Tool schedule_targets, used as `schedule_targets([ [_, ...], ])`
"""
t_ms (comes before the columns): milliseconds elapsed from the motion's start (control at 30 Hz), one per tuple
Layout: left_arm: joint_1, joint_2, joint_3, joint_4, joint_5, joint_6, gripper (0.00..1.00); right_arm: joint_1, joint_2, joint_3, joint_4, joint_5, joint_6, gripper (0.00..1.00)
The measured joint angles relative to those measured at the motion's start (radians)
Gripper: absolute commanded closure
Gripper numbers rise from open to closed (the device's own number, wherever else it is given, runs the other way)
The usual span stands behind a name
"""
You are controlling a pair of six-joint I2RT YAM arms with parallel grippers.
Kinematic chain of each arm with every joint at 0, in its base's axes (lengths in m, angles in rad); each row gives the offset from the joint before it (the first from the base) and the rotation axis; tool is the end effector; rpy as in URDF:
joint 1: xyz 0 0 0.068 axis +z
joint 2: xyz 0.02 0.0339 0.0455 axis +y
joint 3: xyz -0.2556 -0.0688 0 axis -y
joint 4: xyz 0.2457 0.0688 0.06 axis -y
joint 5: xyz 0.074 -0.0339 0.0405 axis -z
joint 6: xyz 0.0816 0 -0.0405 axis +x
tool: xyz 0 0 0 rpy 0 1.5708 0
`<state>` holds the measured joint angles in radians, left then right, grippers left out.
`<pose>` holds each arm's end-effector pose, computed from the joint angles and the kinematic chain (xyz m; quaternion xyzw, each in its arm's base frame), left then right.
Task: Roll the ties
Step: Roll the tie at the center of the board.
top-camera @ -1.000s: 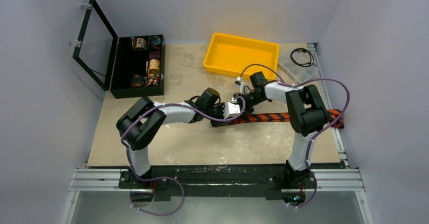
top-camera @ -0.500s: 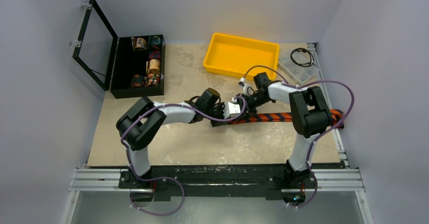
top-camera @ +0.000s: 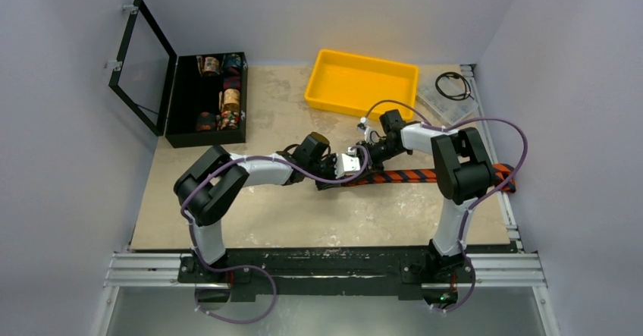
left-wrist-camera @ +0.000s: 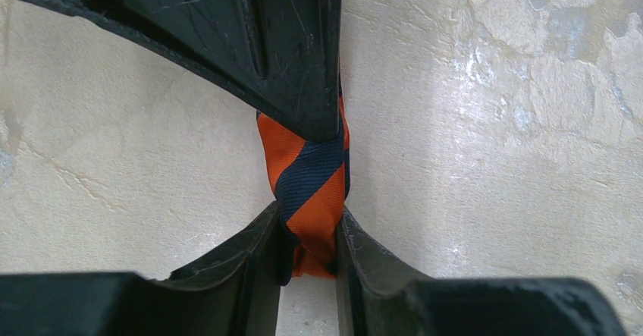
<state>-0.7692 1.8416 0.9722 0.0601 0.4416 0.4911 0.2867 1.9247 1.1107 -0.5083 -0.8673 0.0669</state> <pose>0.2593 -0.2996 0.1038 0.5995 0.6839 -0.2516 0.3309 0.3201 0.1593 0.0929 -0.1505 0.8893 0.4302 0.0374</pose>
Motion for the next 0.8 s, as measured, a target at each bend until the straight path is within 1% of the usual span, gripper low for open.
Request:
schedule_targets([
  [100, 0.002, -0.002, -0.004, 0.004, 0.0, 0.001, 0.57, 0.0, 0.0, 0.0, 0.01, 0.013, 0.006, 1.0],
  [200, 0.015, -0.009, -0.015, 0.011, 0.014, -0.006, 0.5, 0.0, 0.001, -0.007, 0.024, 0.036, 0.004, 1.0],
  [433, 0.064, -0.044, -0.083, 0.051, 0.067, -0.042, 0.41, -0.001, 0.018, -0.024, 0.041, 0.056, 0.005, 1.0],
  [600, 0.063, -0.052, -0.101, 0.064, 0.084, -0.043, 0.34, -0.001, 0.019, -0.024, 0.045, 0.053, 0.005, 1.0],
  [800, 0.039, -0.041, -0.079, 0.054, 0.071, -0.067, 0.34, -0.001, 0.019, -0.025, 0.047, 0.052, 0.01, 1.0],
])
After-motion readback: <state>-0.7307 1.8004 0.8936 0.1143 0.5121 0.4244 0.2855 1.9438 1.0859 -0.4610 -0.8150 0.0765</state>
